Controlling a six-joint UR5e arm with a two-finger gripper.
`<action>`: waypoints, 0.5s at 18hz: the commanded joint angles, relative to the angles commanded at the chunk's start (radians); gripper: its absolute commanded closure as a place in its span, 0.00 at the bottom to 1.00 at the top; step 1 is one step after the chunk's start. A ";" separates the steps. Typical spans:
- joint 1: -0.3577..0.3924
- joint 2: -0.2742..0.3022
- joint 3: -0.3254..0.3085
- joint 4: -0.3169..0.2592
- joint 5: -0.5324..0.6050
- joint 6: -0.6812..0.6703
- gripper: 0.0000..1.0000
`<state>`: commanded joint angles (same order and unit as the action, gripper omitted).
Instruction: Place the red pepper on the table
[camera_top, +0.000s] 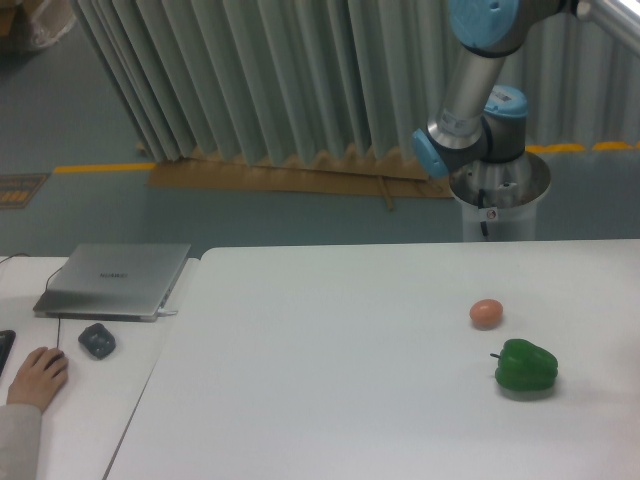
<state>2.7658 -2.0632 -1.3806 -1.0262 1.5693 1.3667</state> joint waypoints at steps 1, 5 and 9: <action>0.002 -0.005 0.000 0.002 0.003 0.009 0.00; 0.006 -0.021 0.003 0.008 0.005 0.014 0.00; 0.005 -0.026 -0.017 0.005 0.006 0.012 0.00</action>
<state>2.7704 -2.0893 -1.3974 -1.0216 1.5754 1.3791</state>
